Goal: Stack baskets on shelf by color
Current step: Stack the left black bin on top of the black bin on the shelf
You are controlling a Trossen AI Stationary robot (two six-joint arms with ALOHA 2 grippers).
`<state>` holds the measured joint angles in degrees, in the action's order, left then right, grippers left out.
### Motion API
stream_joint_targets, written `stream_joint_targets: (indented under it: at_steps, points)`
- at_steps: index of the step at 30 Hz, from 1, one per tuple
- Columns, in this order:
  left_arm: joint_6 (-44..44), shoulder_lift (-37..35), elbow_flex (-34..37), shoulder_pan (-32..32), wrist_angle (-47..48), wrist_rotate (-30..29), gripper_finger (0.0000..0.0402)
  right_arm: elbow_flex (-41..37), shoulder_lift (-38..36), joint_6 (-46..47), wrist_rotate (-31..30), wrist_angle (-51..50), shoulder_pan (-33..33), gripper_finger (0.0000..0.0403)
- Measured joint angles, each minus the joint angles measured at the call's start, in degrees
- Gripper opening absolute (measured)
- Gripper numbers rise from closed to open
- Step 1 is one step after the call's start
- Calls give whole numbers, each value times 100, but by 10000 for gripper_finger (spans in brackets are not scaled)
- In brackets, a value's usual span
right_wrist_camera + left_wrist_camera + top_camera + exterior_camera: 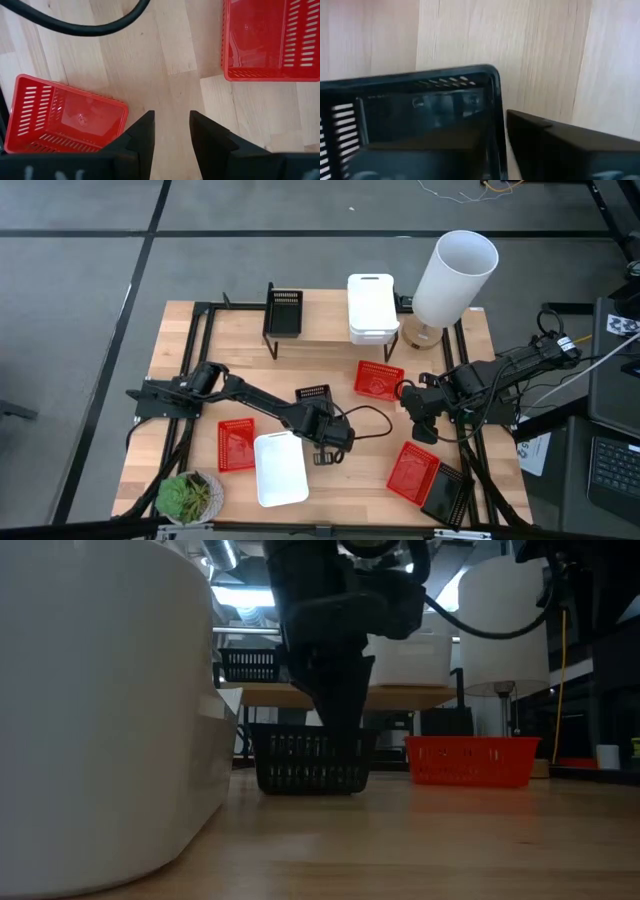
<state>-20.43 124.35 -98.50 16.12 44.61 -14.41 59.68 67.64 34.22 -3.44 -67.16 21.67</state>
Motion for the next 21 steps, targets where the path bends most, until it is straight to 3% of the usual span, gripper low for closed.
stream_joint_targets:
  at_steps: [2, 7, 12, 18, 21]
  points:
    - [-9, -1, 0, 2, -6, 17, 13, 0, 0, 0, -2, 0, 2, 121]
    - [4, -28, -56, 70, -154, -4, 3, 0, 0, 0, 0, 1, 2, 121]
    - [215, -255, -678, 284, -63, -63, 2, 0, 0, 0, 0, -4, 2, 121]
    - [582, -366, -1897, 608, 1019, -899, 1, 0, 2, 0, 0, 0, 2, 121]
    - [604, -364, -2577, 720, 2028, -1413, 1, 0, 2, 0, 0, 0, 2, 121]
